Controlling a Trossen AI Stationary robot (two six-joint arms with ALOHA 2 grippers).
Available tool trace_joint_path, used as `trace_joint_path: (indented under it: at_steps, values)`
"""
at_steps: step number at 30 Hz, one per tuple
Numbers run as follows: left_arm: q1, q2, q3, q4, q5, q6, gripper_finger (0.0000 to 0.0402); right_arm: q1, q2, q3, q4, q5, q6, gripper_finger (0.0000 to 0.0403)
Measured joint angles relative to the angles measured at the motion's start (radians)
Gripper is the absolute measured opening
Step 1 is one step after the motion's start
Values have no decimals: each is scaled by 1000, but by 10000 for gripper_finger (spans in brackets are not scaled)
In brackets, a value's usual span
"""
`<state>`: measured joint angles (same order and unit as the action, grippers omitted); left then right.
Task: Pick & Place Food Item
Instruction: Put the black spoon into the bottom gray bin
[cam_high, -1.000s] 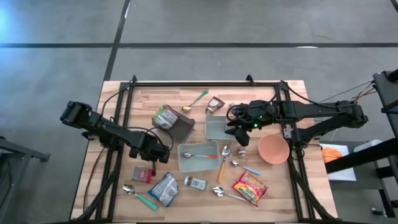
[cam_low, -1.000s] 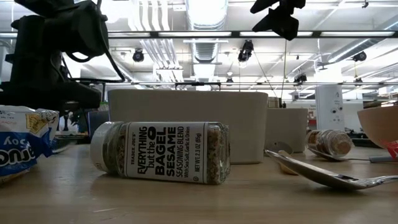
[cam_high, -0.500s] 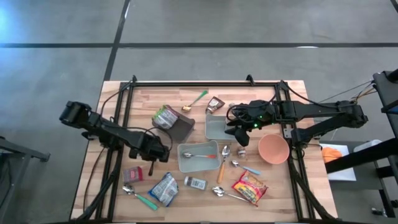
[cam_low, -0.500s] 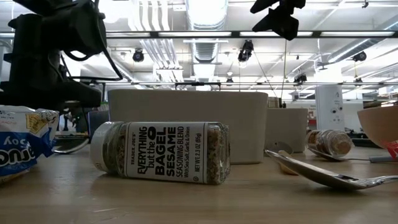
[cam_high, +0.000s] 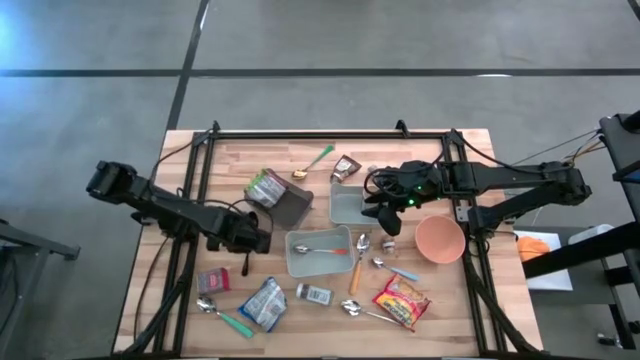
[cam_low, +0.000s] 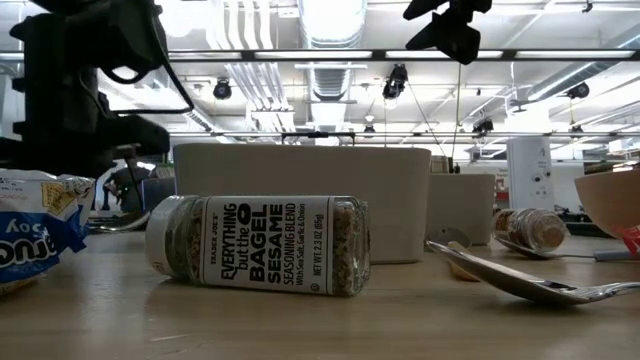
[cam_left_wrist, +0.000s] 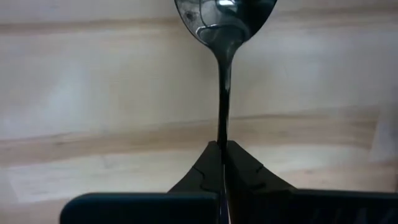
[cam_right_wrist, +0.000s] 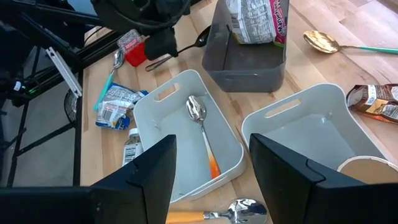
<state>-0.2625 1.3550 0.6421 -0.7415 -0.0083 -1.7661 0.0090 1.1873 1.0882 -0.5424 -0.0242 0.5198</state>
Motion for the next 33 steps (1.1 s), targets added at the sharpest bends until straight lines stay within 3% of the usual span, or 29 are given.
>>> trace_joint_path:
  at_steps: [11,21,33]
  values:
    - [-54,-141,2,-75,6,-70,0,0,0,0,0,0,-7,200]
    - [-154,-286,10,-94,-69,-226,0,-1,0,0,0,-1,-32,200]
    - [-172,-292,187,-154,-198,-148,0,-1,0,0,0,-1,-34,200]
